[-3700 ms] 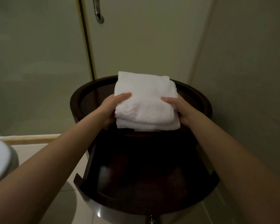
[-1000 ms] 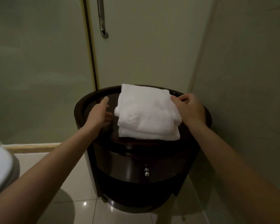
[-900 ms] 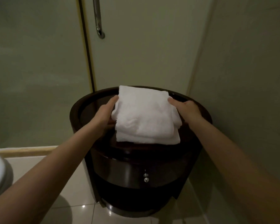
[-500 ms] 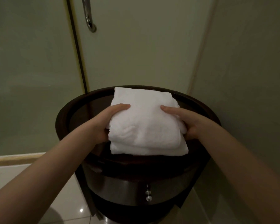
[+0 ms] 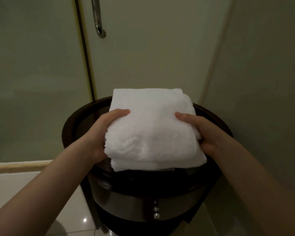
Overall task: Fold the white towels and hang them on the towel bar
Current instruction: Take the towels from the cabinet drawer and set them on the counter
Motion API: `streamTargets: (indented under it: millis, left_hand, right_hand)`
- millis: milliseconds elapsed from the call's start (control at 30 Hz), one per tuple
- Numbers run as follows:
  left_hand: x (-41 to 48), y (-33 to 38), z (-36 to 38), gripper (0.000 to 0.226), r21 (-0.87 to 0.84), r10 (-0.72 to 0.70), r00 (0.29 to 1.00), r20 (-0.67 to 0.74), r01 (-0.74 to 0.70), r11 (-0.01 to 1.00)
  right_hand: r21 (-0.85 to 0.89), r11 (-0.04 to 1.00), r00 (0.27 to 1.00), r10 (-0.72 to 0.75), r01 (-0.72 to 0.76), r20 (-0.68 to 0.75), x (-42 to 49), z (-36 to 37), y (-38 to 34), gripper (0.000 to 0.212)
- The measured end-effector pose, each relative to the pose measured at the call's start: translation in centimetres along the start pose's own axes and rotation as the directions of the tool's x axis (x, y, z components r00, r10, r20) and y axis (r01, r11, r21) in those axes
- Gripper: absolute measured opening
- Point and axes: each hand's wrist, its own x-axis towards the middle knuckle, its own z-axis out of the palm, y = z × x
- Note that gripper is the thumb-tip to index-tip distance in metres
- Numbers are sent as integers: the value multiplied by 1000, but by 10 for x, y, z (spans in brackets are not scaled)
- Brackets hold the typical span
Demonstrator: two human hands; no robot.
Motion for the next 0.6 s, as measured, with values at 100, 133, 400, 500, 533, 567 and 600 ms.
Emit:
streamTargets:
  millis: [100, 133, 400, 500, 533, 567, 600]
  left_hand:
    - [-9, 26, 11, 30, -21, 4, 1000, 0, -4, 1000]
    - [-12, 37, 17, 29, -33, 4, 1000, 7, -4, 999]
    - [-53, 165, 80, 25, 1, -10, 1000, -23, 10, 1000]
    - [-74, 222, 107, 54, 82, -32, 990, -138, 44, 996]
    - [-80, 241, 115, 69, 90, -21, 987, -160, 36, 995]
    - [-85, 259, 123, 76, 111, -16, 985, -171, 35, 993]
    - [-91, 278, 132, 78, 130, -26, 987, -158, 47, 990]
  right_hand:
    - [-29, 1000, 1000, -10, 9, -29, -9, 5, -32, 88]
    - [-35, 999, 999, -10, 9, -33, -14, 7, -44, 87]
    - [-49, 998, 999, -46, 45, -21, -69, 35, -167, 77]
    - [-49, 998, 999, -49, 49, -5, -92, 48, -221, 70]
    - [-58, 997, 999, -51, 51, 0, -100, 52, -240, 71]
    - [-72, 996, 999, -51, 51, 0, -107, 57, -259, 74]
    - [-80, 995, 999, -53, 52, -3, -114, 61, -278, 77]
